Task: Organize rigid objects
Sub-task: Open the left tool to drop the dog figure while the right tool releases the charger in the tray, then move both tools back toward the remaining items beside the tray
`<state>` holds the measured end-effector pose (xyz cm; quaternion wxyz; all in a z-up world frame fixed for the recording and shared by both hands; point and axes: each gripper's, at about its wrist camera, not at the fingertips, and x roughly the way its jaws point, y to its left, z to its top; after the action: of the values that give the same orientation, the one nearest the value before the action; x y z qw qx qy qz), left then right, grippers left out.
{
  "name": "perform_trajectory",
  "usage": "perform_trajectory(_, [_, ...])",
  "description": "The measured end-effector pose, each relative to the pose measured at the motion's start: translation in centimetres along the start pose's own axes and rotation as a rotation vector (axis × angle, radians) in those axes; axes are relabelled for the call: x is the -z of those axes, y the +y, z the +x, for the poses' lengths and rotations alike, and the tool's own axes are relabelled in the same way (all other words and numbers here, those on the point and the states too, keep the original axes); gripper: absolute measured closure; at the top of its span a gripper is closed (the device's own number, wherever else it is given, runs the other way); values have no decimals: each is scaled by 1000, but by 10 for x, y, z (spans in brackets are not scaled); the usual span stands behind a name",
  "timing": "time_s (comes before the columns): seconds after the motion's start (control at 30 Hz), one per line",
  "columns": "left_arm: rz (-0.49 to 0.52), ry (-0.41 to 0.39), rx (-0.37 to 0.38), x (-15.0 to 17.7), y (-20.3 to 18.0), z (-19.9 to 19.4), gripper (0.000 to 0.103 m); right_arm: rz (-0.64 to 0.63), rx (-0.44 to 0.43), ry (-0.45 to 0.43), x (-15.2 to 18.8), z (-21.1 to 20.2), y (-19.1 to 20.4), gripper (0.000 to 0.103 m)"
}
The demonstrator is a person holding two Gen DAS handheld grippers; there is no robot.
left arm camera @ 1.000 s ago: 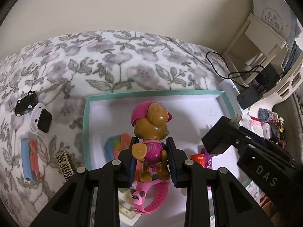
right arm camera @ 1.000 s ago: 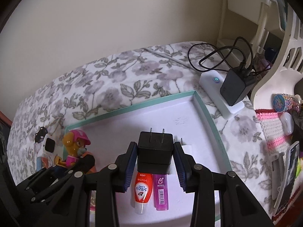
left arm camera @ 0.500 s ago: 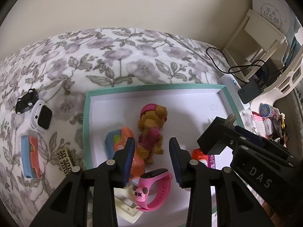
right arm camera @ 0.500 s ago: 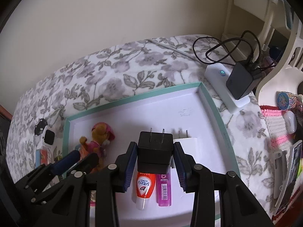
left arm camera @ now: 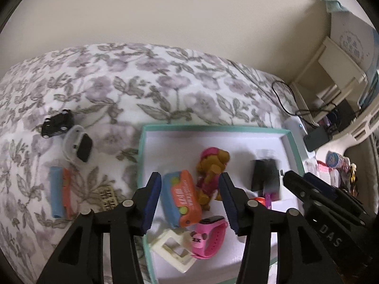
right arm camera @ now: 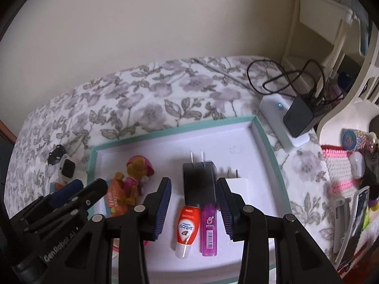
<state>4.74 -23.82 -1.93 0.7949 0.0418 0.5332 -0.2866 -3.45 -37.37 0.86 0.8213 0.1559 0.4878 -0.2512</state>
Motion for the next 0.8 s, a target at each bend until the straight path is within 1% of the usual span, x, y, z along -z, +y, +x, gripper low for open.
perform_trajectory(0.03, [-8, -4, -5, -1, 3, -2, 51, -4, 5, -8, 0, -3, 1, 49])
perform_trajectory(0.1, [-32, -10, -16, -2, 9, -6, 48, -12, 12, -23, -1, -8, 3, 47])
perform_trajectory(0.17, [-55, -17, -32, -4, 17, -9, 37, -16, 15, -37, -2, -13, 5, 47])
perform_trajectory(0.23, [-73, -22, -55, -5, 23, -11, 36, -25, 14, -48, -3, -17, 7, 46])
perform_trajectory(0.3, [-89, -23, -84, -5, 30, -13, 36, -33, 18, -53, -2, -19, 9, 41])
perform_trajectory(0.33, [-97, -24, -100, -6, 33, -13, 31, -36, 19, -54, -2, -19, 10, 40])
perform_trajectory(0.37, [-108, -27, -120, -6, 37, -14, 22, -42, 21, -53, -2, -18, 11, 39])
perform_trajectory(0.43, [-123, -31, -144, -6, 43, -14, 14, -50, 27, -46, -1, -15, 14, 35])
perform_trajectory(0.47, [-132, -35, -155, -6, 47, -14, 14, -52, 29, -43, -1, -14, 13, 33])
perform_trajectory(0.53, [-143, -46, -168, -6, 51, -16, 14, -52, 30, -37, 0, -10, 14, 33])
perform_trajectory(0.6, [-150, -53, -172, -6, 54, -17, 14, -51, 27, -34, 1, -9, 14, 27])
perform_trajectory(0.63, [-153, -58, -175, -7, 56, -17, 14, -48, 27, -32, 1, -8, 13, 22])
perform_trajectory(0.8, [-152, -69, -208, -6, 60, -18, 14, -37, 28, -25, 3, -4, 12, 21])
